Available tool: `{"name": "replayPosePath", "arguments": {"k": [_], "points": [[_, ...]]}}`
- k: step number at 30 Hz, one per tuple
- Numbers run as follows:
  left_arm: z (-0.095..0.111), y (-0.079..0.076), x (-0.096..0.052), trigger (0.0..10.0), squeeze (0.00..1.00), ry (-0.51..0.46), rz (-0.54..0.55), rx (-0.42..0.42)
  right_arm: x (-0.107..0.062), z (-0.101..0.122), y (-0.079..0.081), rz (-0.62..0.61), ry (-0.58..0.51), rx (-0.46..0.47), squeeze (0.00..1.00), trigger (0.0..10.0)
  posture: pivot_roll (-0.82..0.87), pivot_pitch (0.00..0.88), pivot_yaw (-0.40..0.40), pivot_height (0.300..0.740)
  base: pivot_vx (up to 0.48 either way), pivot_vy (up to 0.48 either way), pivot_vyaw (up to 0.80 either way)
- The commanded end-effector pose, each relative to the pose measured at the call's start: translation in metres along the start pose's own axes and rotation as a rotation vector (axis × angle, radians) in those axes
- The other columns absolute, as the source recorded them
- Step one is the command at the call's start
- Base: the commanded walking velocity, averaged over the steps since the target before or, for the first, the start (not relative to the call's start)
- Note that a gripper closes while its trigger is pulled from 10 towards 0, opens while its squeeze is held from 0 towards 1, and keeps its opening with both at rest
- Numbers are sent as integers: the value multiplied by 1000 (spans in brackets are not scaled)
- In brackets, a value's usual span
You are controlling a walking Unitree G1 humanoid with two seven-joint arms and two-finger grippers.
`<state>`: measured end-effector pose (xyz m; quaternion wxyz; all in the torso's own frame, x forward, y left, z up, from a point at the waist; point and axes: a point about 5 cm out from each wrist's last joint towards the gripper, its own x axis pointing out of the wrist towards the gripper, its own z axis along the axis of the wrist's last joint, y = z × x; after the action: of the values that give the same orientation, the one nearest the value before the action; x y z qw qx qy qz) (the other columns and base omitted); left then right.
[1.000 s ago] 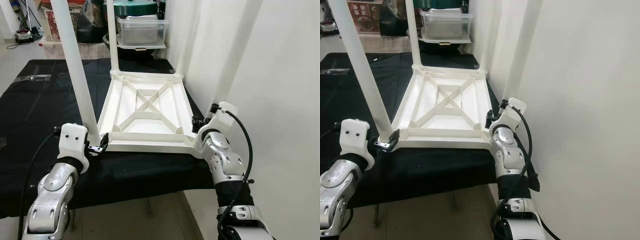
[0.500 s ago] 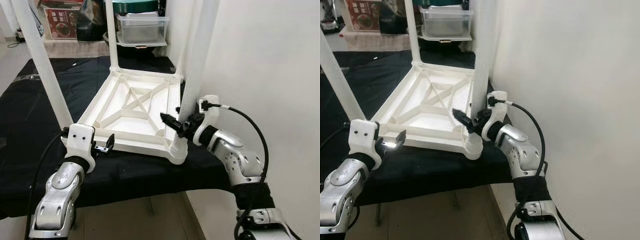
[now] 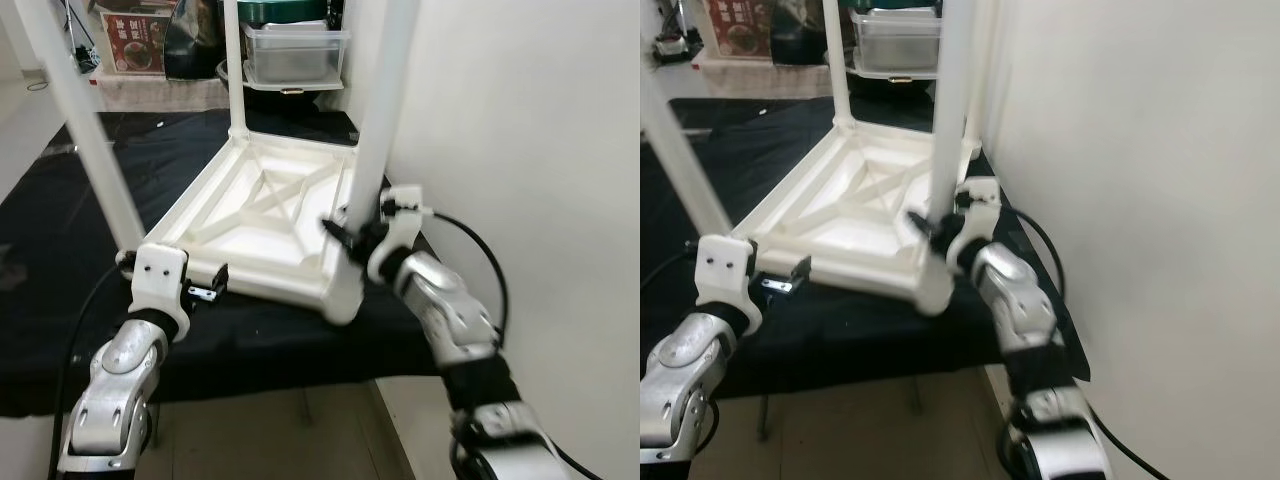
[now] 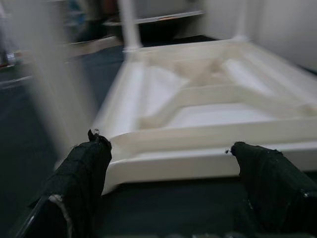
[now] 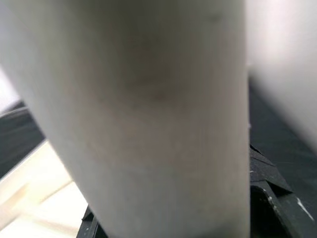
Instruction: Building children table
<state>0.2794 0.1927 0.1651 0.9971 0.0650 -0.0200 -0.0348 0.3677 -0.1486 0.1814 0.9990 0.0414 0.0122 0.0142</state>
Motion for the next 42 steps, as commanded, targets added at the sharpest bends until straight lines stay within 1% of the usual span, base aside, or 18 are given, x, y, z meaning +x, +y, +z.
{"name": "replayPosePath", "arguments": {"k": [1,7,8,9,10,14,15,16,21,22,26,30,31,32,36,38,39,42], "points": [[-1,-3,1,10000,0,-4,-14,11,-13,-29,-23,-266,124,-29,0,0,44,0,-95,740,0,0,0],[-2,-5,2,10000,0,-2,-20,17,-32,-37,-10,-400,201,-28,0,0,42,0,-95,740,0,0,0],[-2,-5,3,10000,0,-1,-19,20,-31,-36,-1,-377,207,-28,0,4824,43,0,-96,740,0,0,0],[-2,-5,3,10000,0,-1,-19,20,-31,-36,-1,-377,207,-28,0,4824,43,0,-96,740,0,0,0],[-2,-5,3,10000,0,-1,-19,22,-29,-36,7,-332,221,-37,0,10000,44,0,-96,740,0,0,0],[-2,-5,3,10000,0,-1,-18,23,-25,-38,13,-316,232,-35,0,10000,41,0,-98,740,0,0,0],[-3,-5,3,10000,0,0,-16,22,-20,-35,18,-242,201,69,1000,10000,47,0,-104,740,0,0,0],[-3,-5,3,10000,0,0,-15,21,-18,-32,20,-196,172,147,1000,10000,48,0,-104,740,0,0,0],[-4,-5,3,10000,0,3,-10,17,-8,-8,19,-93,65,186,937,10000,49,0,-102,740,0,0,0],[-4,-5,3,10000,0,5,-9,15,-4,5,17,-50,20,154,0,10000,44,0,-100,740,0,0,0],[-5,-5,4,10000,0,7,-10,11,0,24,14,52,-49,172,0,10000,45,0,-100,740,0,0,0],[-5,-5,5,10000,0,10,-16,9,-7,35,25,404,-82,79,0,10000,40,0,-90,740,0,0,0],[-5,-5,5,10000,0,10,-16,9,-7,35,25,404,-82,79,0,10000,40,0,-90,740,0,0,0],[-5,-5,6,10000,0,11,-21,9,-15,37,34,594,-106,-6,0,10000,39,0,-88,740,0,0,0],[-6,-5,6,10000,0,12,-29,10,-37,29,51,966,-91,-139,0,10000,49,0,-90,740,0,0,0],[-6,-5,6,10000,0,12,-29,10,-37,29,51,966,-91,-139,0,10000,49,0,-90,740,0,0,0],[-6,-5,6,10000,0,12,-30,11,-45,21,57,1088,-56,-172,0,10000,52,0,-91,740,0,0,0],[-7,-5,5,10000,0,12,-31,13,-46,4,65,1191,-5,-226,0,10000,68,0,-103,740,0,0,0]]}}
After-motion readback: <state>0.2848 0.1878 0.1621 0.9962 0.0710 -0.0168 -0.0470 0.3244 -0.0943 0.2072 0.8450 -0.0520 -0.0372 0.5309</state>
